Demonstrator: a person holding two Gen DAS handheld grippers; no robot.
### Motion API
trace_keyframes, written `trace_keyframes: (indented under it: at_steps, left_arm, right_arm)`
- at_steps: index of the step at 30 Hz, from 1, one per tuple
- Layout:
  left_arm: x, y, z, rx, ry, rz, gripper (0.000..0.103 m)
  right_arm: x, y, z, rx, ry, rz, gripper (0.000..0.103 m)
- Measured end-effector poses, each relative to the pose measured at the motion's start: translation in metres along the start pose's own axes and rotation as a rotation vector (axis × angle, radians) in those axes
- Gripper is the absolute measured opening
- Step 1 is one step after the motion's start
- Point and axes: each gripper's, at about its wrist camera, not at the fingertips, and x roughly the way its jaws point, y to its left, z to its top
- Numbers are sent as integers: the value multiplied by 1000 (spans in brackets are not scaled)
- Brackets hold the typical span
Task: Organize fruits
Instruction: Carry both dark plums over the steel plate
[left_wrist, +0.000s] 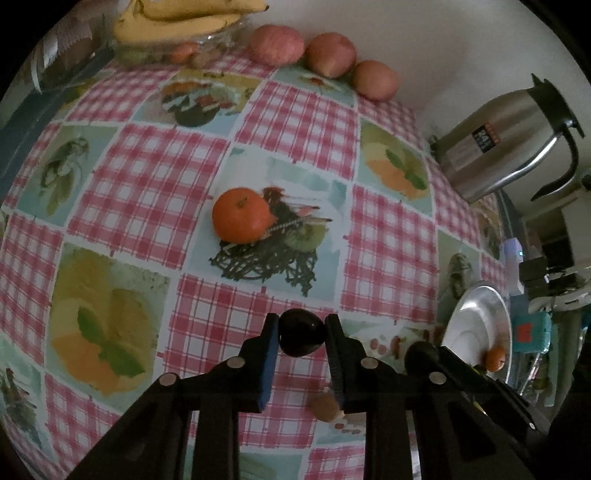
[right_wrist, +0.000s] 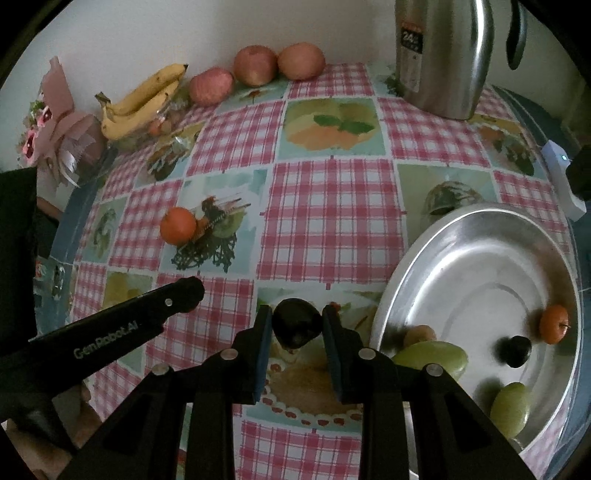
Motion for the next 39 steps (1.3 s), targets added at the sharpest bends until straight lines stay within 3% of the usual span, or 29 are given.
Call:
trace_keyframes:
  at_steps: [18,30,34,39]
  left_arm:
    - [-18,-41,-7,94,-33,-35,27]
    - [-3,-113,-40,298,25,-99,27]
    - [1,-142,-48,386,-10,-129,27]
    - [15,-154,-46,415,-38,-152,27]
  right_arm:
    - [-32,-57,-1,138,-59,-91,29]
    - [-55,-135,-15,338,-88,-229,29]
    - [-60,-148,-18,374,-101,-234,29]
    - [-54,-154,-20,389,-94,-226,29]
